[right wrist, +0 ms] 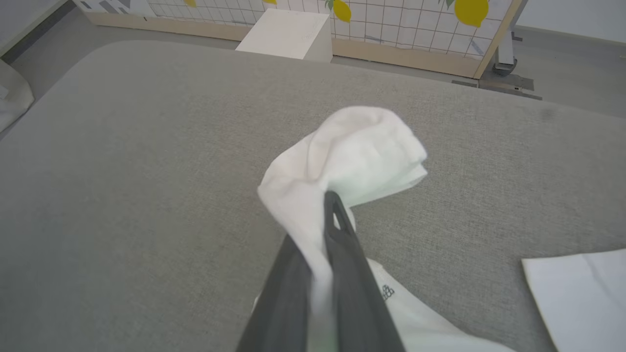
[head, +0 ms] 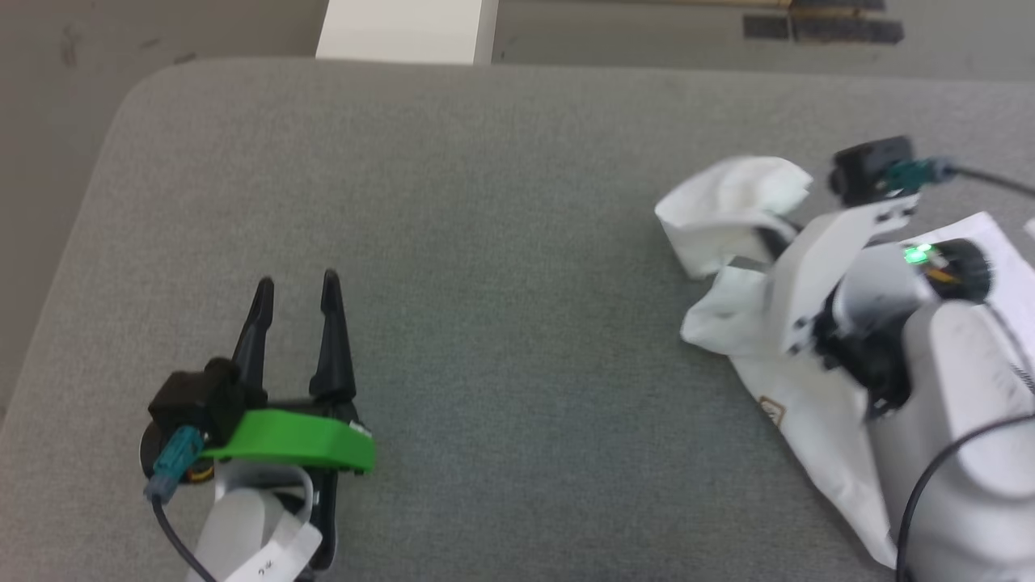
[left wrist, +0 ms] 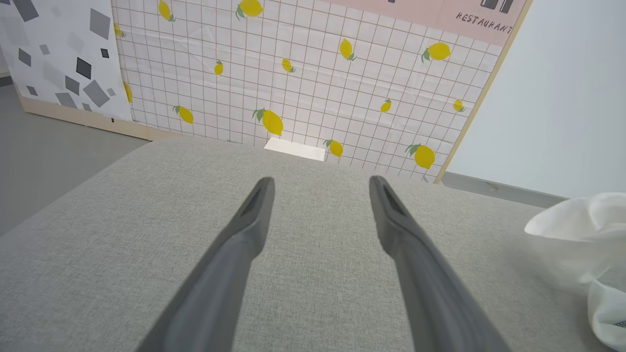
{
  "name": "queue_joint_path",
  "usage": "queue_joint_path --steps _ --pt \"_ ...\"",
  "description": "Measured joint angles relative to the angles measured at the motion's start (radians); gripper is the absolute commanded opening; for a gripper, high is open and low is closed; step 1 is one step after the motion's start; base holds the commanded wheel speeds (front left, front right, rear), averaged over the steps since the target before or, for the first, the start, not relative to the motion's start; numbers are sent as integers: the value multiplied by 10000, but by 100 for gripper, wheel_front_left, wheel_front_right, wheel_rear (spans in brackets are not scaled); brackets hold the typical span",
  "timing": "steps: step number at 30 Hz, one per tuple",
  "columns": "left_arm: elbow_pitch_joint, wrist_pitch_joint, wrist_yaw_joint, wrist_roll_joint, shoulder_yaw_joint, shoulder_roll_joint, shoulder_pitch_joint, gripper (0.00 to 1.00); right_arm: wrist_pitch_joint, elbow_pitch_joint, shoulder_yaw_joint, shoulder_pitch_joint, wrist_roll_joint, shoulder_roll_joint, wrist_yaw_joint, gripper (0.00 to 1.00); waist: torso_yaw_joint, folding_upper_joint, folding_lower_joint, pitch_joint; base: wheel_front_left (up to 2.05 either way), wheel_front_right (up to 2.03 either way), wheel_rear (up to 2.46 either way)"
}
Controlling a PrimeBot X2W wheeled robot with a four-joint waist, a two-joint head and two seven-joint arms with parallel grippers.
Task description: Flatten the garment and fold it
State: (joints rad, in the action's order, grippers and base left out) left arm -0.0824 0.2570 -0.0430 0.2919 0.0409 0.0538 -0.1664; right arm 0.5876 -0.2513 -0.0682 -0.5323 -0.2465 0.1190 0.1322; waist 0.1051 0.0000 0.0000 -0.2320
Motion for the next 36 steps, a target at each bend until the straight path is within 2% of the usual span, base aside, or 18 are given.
queue_joint_path --steps 4,7,10,14,15,16,17,19,22,24,25,26,30,36 --pt "-36 0 0 -54 -186 -6 385 100 263 2301 -1302 1331 -516 -322 0 0 -120 0 -1 483 0 0 0" --pt "-42 0 2 -61 -276 -8 581 100 545 3509 -2485 2394 -706 -474 0 0 -220 0 -1 809 0 0 0" --pt "-44 0 4 -61 -305 -6 672 100 821 3693 -3601 3283 -734 -548 0 0 -340 0 -1 1051 0 0 0" --pt "-63 0 4 -59 -272 -10 678 100 1009 2972 -4579 4084 -566 -554 0 0 -460 0 -1 1220 0 0 0" --pt "-75 0 4 -56 -259 -10 678 100 1041 2723 -4780 4184 -476 -552 0 16 -480 0 0 1229 0 0 0" --pt "-88 0 4 -46 -240 -10 678 100 1049 2543 -4926 4249 -426 -552 0 94 -489 0 -1 1225 0 0 0" --pt "-107 2 4 -46 -217 -10 679 100 1101 2380 -5066 4307 -422 -554 0 100 -491 0 -1 1213 0 0 0" --pt "-125 0 4 -44 -184 -10 685 100 1133 2282 -5175 4364 -552 -552 0 100 -493 0 0 1192 0 0 0" --pt "-163 0 4 -42 -176 -10 729 100 895 2591 -4888 4359 -717 -539 0 100 -541 0 -1 1198 0 0 0" --pt "-221 0 4 -44 -157 -10 787 100 447 3018 -4226 4359 -769 -543 0 100 -595 0 0 1234 0 0 0" --pt "-247 2 4 -44 -136 -12 812 100 159 3258 -3793 4362 -825 -543 0 100 -620 0 0 1266 0 0 0" --pt "-268 0 4 -40 -105 -12 844 100 -416 3774 -2947 4367 -821 -552 0 100 -677 0 0 1334 0 0 0" --pt "-314 2 -2 -42 -13 -12 882 100 -1444 4627 -1030 4654 -483 -621 0 100 -877 1 0 1456 0 0 0" --pt "-642 -15 -278 -50 556 -12 900 100 -3170 4876 1271 5176 566 -629 0 100 -1234 0 -1 1593 0 0 0"
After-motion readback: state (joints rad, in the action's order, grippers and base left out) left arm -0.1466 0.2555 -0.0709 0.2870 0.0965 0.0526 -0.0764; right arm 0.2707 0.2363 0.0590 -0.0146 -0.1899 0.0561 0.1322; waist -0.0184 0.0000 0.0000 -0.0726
